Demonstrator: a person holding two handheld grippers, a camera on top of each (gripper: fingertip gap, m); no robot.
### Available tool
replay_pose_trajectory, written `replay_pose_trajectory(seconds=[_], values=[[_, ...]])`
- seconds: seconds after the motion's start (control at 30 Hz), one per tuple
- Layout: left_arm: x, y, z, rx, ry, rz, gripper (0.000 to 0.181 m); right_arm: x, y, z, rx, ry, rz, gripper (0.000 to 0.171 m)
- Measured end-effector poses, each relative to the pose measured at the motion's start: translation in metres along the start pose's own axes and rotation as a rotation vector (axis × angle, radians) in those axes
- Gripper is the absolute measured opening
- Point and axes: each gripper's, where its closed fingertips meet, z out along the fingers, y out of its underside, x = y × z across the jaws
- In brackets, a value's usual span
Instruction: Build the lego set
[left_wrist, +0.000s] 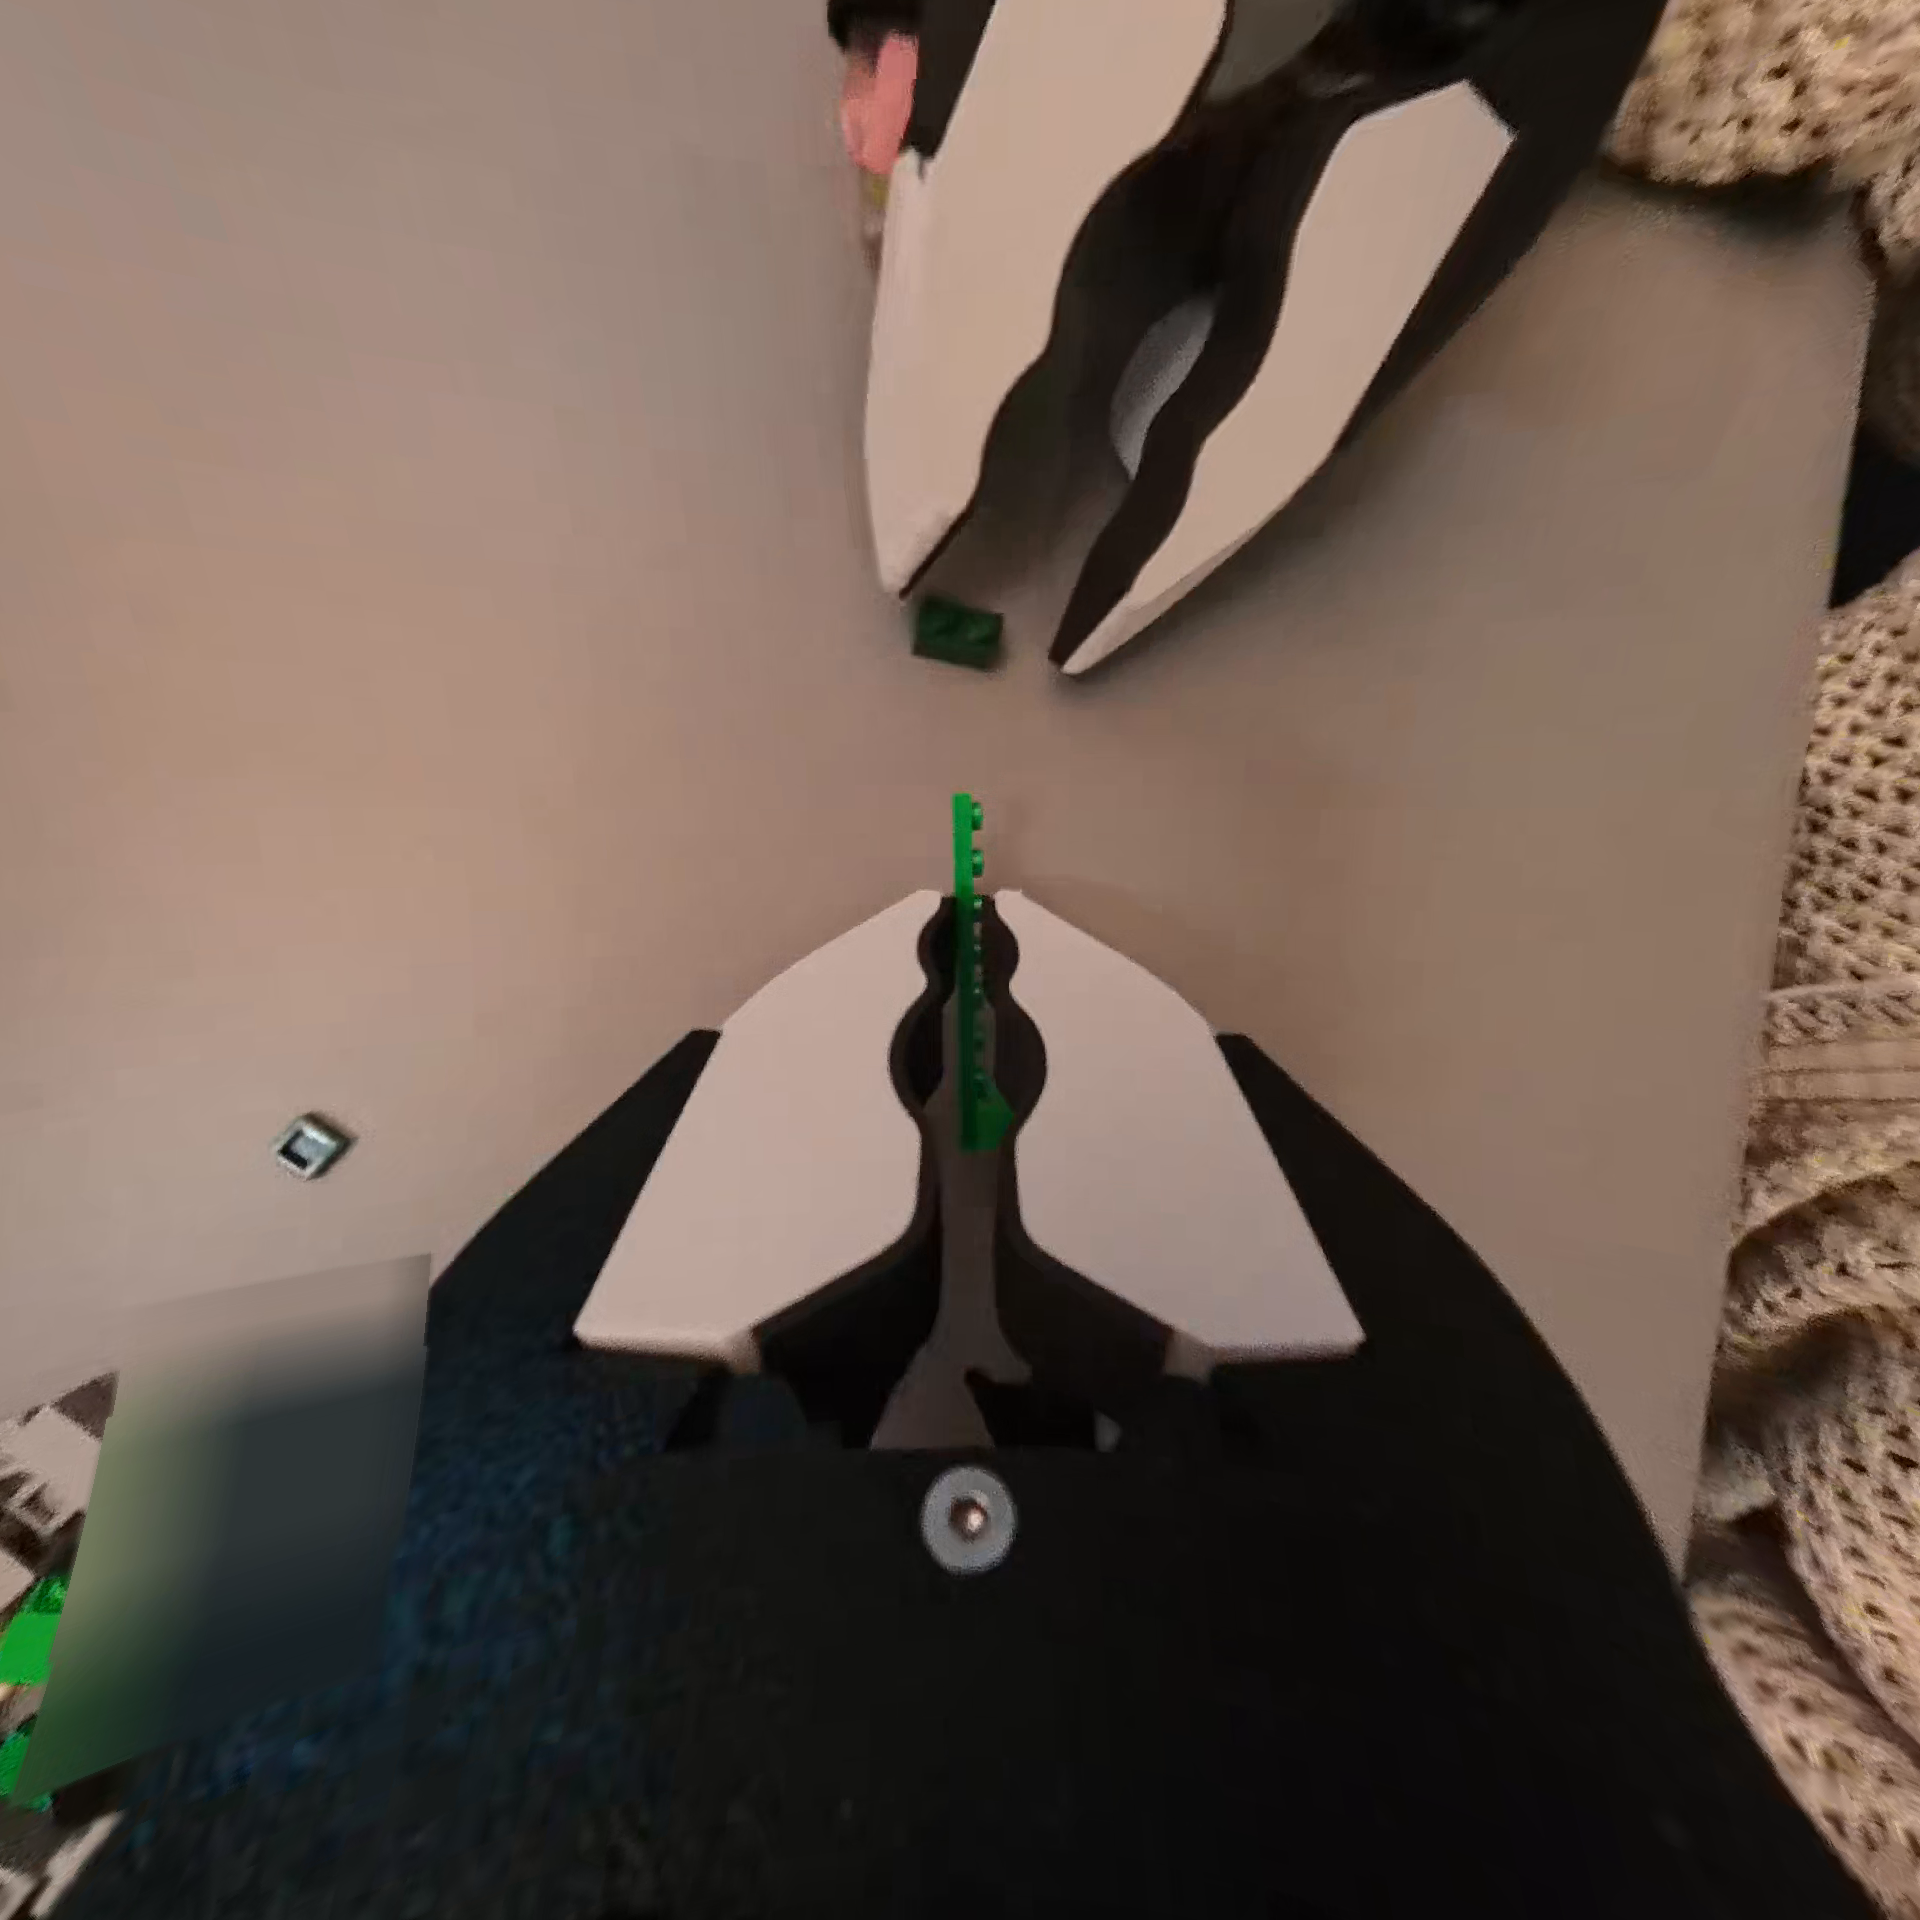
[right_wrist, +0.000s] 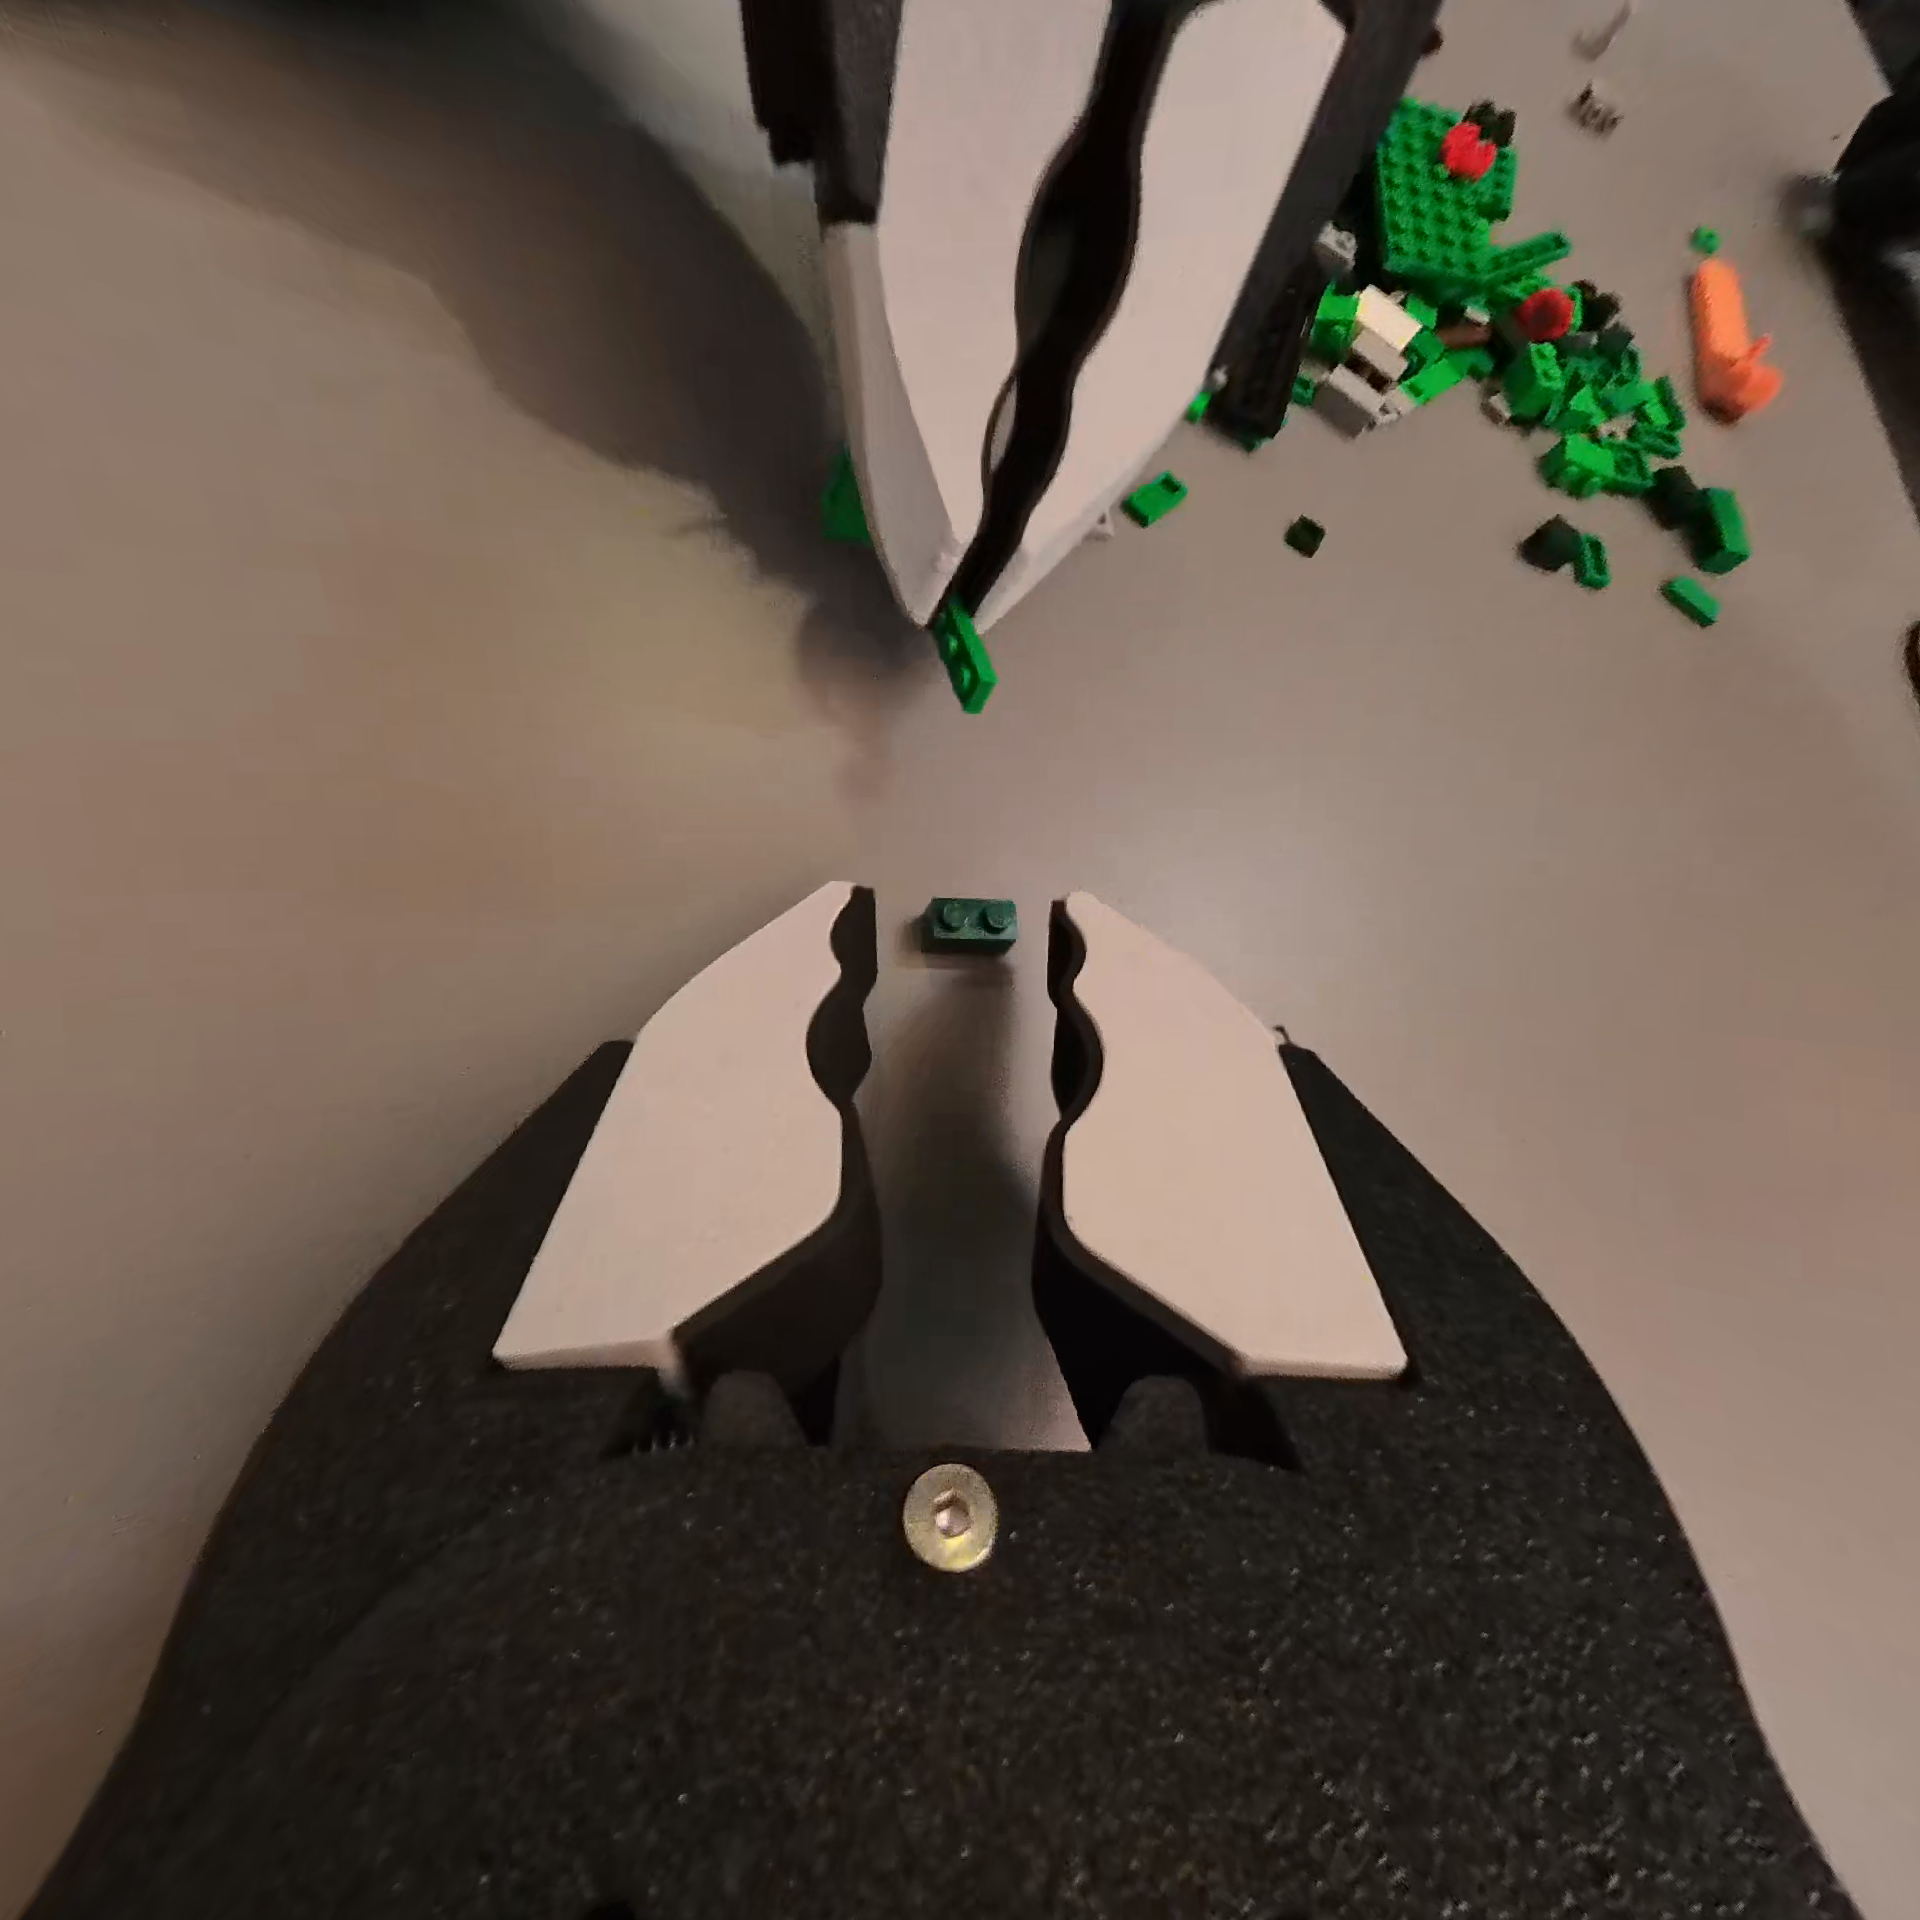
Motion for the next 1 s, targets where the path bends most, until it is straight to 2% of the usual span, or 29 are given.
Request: replay_pose_trajectory(seconds=[0.23, 0.4, 0.6, 0.73, 1.0], values=[[0.005, 0.005, 0.009, -0.061, 0.146, 0.025, 0.004, 0.000, 0.003, 0.006, -0.056, -0.068, 0.060, 0.024], [0.003, -0.002, 0.008, -0.024, 0.236, -0.038, 0.003, 0.000, 0.005, 0.007, -0.084, -0.069, 0.024, 0.017], [0.009, -0.020, -0.001, 0.139, 0.425, -0.199, 0.003, 0.010, -0.034, -0.012, 0.154, 0.314, -0.550, 0.016], [0.005, -0.018, 0.002, 0.180, 0.443, -0.245, 0.003, -0.004, -0.034, -0.006, 0.181, 0.363, -0.696, 0.016], [0.010, -0.011, 0.010, 0.174, 0.464, -0.212, 0.003, -0.012, -0.028, 0.007, 0.060, 0.483, -1.064, 0.016]])
